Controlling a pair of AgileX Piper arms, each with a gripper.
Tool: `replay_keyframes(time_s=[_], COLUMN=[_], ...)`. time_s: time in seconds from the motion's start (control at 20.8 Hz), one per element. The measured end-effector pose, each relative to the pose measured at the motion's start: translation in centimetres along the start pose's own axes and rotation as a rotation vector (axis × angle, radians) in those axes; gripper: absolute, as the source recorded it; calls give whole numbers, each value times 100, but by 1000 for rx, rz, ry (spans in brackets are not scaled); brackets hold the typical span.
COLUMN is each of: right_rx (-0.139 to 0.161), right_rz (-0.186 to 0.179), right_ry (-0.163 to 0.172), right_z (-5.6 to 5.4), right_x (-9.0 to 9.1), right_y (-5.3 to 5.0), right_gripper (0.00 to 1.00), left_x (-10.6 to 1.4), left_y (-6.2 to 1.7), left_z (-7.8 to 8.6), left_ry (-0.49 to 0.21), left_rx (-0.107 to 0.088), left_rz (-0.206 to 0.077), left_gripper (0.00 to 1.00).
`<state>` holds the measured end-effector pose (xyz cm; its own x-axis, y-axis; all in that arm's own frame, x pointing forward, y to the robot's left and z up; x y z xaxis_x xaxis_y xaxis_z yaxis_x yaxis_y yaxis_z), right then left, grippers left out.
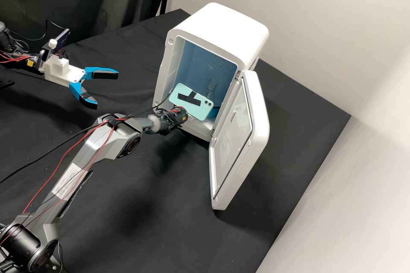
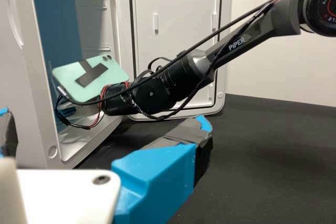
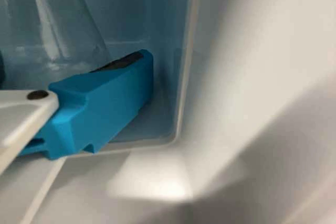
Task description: Place the flask in the incubator
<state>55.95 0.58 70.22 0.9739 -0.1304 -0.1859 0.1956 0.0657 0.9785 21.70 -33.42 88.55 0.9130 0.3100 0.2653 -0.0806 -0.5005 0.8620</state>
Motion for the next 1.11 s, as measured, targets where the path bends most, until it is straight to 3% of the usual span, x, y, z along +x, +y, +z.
replay_keyframes(time_s=[0.34,0.43,0.63,0.82,1.11], right_rx=[3,10,35,85,105], right_rz=[3,-7,-26,-22,-16], right_ry=[0,19,53,52,56], right_z=[42,45,76,56,43], right_x=[13,12,-33,-65,-77], right_y=[-25,-24,-16,37,89], right_gripper=[100,100,100,100,100], left_x=[0,0,0,0,-3], left_y=[0,0,0,0,5], left_z=[0,0,0,0,-19], left_ry=[0,0,0,0,6], left_rx=[0,0,0,0,1], left_rz=[0,0,0,0,2], left_gripper=[100,100,100,100,100])
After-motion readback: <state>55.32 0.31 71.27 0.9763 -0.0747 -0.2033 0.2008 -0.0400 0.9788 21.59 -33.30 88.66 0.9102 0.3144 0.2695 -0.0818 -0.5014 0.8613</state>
